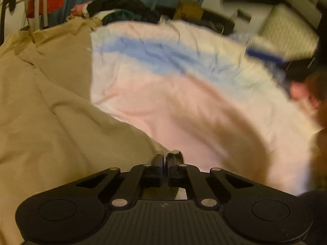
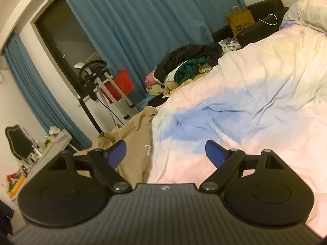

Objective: Fold clothes
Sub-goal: 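Fold that side over onto the first fold with the left tool, release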

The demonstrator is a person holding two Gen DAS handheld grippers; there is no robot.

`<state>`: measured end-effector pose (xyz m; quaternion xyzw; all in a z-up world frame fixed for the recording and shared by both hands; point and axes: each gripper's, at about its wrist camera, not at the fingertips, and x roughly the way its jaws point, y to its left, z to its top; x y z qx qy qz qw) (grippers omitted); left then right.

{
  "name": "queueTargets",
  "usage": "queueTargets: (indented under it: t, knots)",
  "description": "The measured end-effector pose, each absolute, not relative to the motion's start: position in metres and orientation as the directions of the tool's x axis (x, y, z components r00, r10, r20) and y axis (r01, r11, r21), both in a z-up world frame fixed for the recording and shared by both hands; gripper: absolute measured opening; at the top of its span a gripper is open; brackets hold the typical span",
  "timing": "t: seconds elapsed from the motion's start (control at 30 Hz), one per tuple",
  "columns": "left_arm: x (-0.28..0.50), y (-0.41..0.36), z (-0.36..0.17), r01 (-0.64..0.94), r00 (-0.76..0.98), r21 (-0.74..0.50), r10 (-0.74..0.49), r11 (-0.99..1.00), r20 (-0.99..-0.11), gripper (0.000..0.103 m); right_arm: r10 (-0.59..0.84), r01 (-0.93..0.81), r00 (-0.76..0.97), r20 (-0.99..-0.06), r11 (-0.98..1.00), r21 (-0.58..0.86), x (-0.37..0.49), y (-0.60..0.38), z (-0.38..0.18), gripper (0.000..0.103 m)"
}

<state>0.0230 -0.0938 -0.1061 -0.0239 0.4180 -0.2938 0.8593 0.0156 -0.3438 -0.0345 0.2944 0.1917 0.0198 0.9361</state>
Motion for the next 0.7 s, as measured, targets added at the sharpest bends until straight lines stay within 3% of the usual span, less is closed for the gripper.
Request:
queueTargets:
  t: [0.2,0.3,0.4,0.57,0.67,0.7]
  knots:
    - [0.010,-0.014,-0.057,0.419,0.489,-0.462,-0.623,0.781,-0.610,0.004,0.169,0.053,0.919,-0.356,0.843,0.535,0.017,-0.334,-0.032,0.086]
    - [0.006,0.032,-0.049,0.345,0.478,-0.538,-0.638,0.769,-0.604,0.004,0.175,0.049,0.911,-0.372,0.852,0.520,0.018,-0.326,-0.031,0.086]
    - [0.003,0.070,-0.056,0.258,0.465,-0.568,-0.616,0.782,-0.636,0.004,0.183,0.041,0.903,-0.389,0.864,0.501,0.020,-0.317,-0.030,0.086]
    - [0.006,0.093,-0.085,0.144,0.408,-0.455,-0.472,0.879,-0.782,0.004,0.192,0.022,0.885,-0.424,0.892,0.451,0.024,-0.297,-0.030,0.086]
    - [0.010,0.095,-0.091,0.132,0.374,-0.464,-0.477,0.876,-0.795,0.007,0.199,0.014,0.872,-0.448,0.903,0.429,0.026,-0.288,-0.032,0.086]
    - [0.011,0.096,-0.090,0.137,0.368,-0.479,-0.494,0.867,-0.788,0.013,0.201,0.013,0.867,-0.456,0.906,0.422,0.027,-0.286,-0.033,0.086]
